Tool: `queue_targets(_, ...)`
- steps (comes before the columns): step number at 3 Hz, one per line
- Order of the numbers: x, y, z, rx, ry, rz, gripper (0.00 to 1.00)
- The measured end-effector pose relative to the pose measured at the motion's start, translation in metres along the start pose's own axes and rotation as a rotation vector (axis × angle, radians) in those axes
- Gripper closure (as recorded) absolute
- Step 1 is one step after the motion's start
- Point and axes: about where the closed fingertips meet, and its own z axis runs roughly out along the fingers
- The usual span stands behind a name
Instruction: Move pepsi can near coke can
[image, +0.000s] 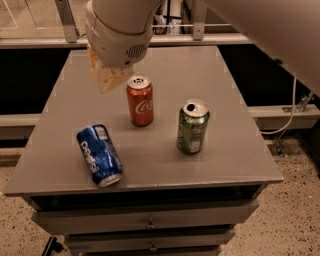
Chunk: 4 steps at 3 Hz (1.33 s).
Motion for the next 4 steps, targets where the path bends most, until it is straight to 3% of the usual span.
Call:
queue_targets(1, 0.005, -0.006, -0.020, 0.022, -0.009, 0.014, 1.00)
queue_targets(2, 0.021, -0.002, -0.043, 0.045, -0.017, 0.070, 1.00)
queue_targets(3, 0.068, 0.033, -0.084, 0.074, 0.009, 0.201, 1.00)
queue_targets(4, 0.068, 0.033, -0.084, 0.074, 0.009, 0.201, 1.00)
